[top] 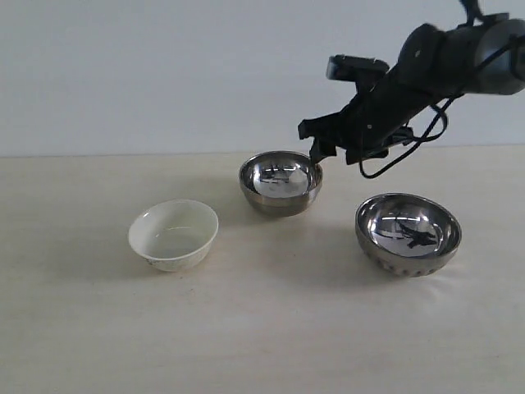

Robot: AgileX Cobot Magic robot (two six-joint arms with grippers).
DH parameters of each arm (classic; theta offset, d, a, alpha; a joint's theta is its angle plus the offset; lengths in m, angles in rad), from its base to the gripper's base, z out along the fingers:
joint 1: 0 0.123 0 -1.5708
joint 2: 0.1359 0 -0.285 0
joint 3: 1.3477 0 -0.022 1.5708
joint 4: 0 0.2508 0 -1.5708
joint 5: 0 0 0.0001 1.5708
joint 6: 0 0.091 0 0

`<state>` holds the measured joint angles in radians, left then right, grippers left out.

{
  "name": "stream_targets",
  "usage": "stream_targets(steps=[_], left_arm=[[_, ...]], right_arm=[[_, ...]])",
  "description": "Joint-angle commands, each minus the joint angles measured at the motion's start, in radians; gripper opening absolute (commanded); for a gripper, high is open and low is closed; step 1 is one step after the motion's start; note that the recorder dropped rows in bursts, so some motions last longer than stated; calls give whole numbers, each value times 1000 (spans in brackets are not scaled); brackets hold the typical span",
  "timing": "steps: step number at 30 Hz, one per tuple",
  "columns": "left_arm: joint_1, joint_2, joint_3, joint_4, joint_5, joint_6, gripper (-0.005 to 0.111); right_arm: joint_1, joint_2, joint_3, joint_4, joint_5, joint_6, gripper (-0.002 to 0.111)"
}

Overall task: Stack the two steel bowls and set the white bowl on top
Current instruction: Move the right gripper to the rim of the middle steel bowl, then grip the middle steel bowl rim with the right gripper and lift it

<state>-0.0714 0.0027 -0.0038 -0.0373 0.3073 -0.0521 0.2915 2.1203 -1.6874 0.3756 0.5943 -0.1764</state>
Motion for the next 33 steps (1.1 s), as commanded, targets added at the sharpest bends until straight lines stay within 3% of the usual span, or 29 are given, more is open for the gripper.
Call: stream_targets(steps=[1, 19, 21, 23, 25, 33], left_arm=[[3, -3, 4, 2, 0, -5, 4], [3, -3, 4, 2, 0, -5, 4], [3, -3, 4, 2, 0, -5, 4], [3, -3, 4, 2, 0, -5, 4], [3, -3, 4, 2, 0, -5, 4], [3, -3, 4, 2, 0, -5, 4]], right_arm=[[20, 66, -13, 13, -105, -4, 56], [63, 246, -121, 100, -194, -4, 51], [68, 251, -123, 101, -207, 6, 44], [67, 253, -127, 105, -207, 14, 27], [67, 253, -127, 105, -206, 14, 3], [67, 178, -127, 109, -125, 21, 0]])
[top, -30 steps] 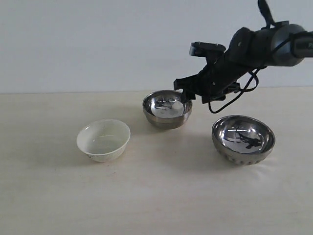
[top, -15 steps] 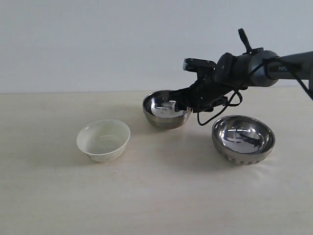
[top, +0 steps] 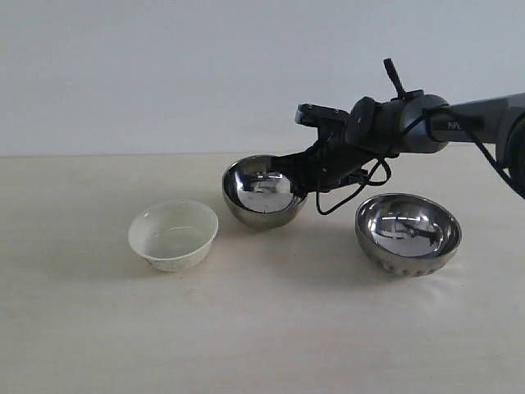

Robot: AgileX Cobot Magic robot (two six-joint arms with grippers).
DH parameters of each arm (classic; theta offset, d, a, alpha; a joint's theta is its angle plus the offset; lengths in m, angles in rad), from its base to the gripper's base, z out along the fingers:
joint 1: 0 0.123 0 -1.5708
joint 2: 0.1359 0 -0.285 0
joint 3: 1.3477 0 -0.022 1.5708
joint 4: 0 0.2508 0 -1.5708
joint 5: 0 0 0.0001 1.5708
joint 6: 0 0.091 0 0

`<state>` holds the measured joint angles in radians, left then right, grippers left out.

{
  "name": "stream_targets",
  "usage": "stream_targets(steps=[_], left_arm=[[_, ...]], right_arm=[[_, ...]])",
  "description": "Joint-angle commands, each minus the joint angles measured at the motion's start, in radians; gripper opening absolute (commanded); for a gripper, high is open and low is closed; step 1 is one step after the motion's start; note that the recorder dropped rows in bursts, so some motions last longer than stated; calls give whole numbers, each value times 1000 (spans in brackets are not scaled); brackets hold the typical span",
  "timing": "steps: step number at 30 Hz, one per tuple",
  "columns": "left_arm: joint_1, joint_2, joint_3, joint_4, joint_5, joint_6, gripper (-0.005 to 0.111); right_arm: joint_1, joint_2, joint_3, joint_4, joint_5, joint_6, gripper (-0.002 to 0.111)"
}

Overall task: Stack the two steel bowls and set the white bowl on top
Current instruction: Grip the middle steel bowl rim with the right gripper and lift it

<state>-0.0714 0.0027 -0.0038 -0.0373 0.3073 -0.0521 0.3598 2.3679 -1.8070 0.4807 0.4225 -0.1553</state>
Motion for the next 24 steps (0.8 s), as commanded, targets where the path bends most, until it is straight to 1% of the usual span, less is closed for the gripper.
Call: stream_targets(steps=[1, 7, 9, 14, 19, 24], left_arm=[[3, -3, 4, 2, 0, -5, 4], [3, -3, 4, 2, 0, -5, 4], [3, -3, 4, 2, 0, -5, 4], [3, -3, 4, 2, 0, -5, 4], [3, -3, 4, 2, 0, -5, 4], [3, -3, 4, 2, 0, -5, 4]], right_arm=[[-1, -90, -8, 4, 67, 0, 0], [-1, -208, 0, 4, 216, -5, 0], [-1, -255, 39, 6, 223, -5, 0], [-1, -421, 275, 6, 119, -5, 0], [-1, -545, 488, 6, 81, -37, 0], [14, -620, 655, 14, 33, -63, 0]])
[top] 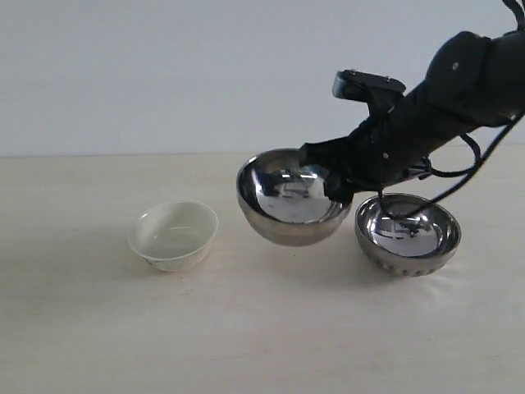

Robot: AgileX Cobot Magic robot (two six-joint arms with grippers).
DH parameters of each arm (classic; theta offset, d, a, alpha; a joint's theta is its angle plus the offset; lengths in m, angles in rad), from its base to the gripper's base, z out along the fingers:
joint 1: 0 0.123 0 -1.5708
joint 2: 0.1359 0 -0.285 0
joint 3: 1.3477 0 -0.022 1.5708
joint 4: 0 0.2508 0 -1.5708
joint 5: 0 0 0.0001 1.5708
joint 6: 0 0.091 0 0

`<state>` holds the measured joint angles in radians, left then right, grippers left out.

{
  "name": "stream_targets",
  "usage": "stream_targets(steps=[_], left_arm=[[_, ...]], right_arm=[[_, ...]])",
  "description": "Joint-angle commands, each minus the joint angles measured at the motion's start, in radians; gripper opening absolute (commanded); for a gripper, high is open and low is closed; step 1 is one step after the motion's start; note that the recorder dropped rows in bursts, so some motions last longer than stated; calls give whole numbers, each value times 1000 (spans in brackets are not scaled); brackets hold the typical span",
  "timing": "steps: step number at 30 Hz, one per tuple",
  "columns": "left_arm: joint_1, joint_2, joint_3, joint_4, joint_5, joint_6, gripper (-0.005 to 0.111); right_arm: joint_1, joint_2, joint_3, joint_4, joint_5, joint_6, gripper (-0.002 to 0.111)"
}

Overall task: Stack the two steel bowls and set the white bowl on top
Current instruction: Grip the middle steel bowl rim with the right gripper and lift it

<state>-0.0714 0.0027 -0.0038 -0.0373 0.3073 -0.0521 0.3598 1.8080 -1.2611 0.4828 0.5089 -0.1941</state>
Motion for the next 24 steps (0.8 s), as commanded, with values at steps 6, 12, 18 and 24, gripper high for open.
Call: stream_targets(steps=[6, 12, 18, 24], left_arm=[[3, -3, 4, 2, 0, -5, 4], [3, -3, 4, 2, 0, -5, 4], [3, -3, 4, 2, 0, -5, 4], [3, -3, 4, 2, 0, -1, 4]], right_arm=[[98, -79, 194, 28, -137, -24, 0], [129, -30, 194, 57, -146, -23, 0], [127, 39, 194, 58, -184, -36, 0], [127, 110, 194, 58, -232, -50, 0]])
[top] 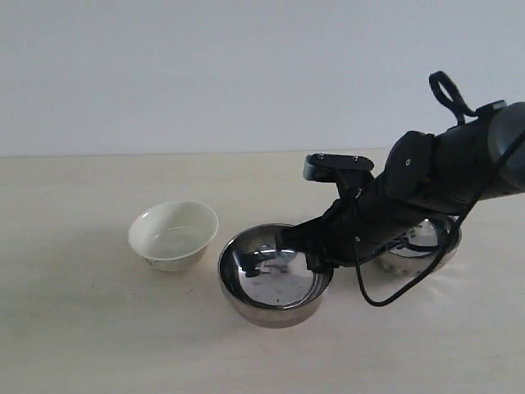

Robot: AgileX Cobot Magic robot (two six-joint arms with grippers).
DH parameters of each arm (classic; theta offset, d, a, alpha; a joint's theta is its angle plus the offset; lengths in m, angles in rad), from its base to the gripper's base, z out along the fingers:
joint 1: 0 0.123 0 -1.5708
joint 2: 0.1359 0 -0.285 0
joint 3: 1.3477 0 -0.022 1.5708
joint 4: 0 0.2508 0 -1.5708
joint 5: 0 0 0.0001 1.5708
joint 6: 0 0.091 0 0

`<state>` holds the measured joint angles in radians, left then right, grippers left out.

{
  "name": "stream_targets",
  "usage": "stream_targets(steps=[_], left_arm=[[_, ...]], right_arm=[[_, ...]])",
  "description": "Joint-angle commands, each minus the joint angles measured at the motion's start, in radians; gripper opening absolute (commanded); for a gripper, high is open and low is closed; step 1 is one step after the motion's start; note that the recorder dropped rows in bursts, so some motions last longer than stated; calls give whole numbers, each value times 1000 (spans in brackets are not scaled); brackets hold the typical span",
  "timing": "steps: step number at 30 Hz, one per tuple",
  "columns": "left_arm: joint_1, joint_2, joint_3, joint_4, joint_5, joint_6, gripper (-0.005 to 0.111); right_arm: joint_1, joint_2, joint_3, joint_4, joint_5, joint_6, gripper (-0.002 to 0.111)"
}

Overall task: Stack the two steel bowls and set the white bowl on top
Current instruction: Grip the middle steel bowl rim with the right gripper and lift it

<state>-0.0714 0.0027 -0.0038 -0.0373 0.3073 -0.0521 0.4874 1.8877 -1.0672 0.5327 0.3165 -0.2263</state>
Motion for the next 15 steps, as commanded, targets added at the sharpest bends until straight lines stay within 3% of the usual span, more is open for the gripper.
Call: stream_targets(steps=[1, 13, 15], left_arm=[[3, -3, 4, 2, 0, -1, 4], [3, -3, 4, 2, 0, -1, 4], [3, -3, 4, 2, 0, -1, 4]], right_arm=[[0, 36, 0, 8, -42, -20, 0], [0, 78, 0, 11, -82, 10, 1], [0, 78, 0, 11, -69, 10, 11]])
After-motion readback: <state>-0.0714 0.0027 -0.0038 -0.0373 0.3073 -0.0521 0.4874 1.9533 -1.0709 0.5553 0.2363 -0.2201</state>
